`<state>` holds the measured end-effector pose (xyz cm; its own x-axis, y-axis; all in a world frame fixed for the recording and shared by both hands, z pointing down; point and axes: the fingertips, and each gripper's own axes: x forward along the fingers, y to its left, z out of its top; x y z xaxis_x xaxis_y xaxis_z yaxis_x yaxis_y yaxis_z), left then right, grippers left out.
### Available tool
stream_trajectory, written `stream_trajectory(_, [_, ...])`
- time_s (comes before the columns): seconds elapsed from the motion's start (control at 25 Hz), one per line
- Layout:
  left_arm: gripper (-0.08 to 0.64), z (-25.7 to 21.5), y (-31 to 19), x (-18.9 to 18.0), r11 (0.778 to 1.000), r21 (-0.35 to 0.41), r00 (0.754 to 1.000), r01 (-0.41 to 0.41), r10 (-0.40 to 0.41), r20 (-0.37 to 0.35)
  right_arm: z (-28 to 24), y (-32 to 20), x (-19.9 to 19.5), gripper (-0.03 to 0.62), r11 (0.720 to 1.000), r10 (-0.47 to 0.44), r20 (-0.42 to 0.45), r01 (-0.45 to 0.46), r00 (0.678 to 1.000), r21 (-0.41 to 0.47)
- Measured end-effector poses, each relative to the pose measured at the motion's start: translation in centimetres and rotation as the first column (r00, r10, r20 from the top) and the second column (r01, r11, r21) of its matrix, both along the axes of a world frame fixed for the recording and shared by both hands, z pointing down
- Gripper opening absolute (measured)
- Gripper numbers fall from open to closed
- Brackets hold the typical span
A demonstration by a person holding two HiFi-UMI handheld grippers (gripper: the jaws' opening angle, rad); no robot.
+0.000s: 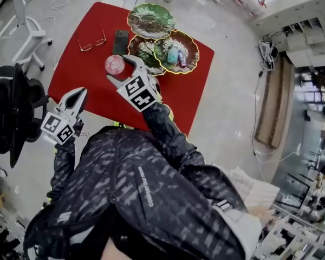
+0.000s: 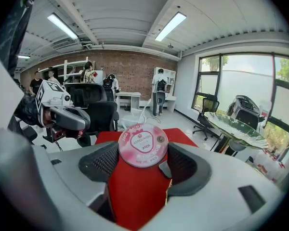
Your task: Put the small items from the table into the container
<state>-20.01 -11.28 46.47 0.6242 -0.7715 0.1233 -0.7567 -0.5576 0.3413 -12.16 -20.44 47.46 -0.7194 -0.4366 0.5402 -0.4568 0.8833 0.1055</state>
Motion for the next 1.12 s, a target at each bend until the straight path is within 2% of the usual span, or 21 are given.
stream_trajectory(0.56, [0.012,-1.8,-0.6,3.1,0.996,0.024,0.996,-0.086,0.086,0.003,-5.7,-2.1,4.3,0.324,0.989,0.109,0.055,-0.114,0.993,0.092])
stream_trajectory(1.12, [0.012,-1.4,-1.6,6.2,0.982,0.009,0.982,-0.189,0.189,-0.012,-8.4,-6.6,7.7,0.324,0.969,0.209,0.038,-0.212,0.977,0.124])
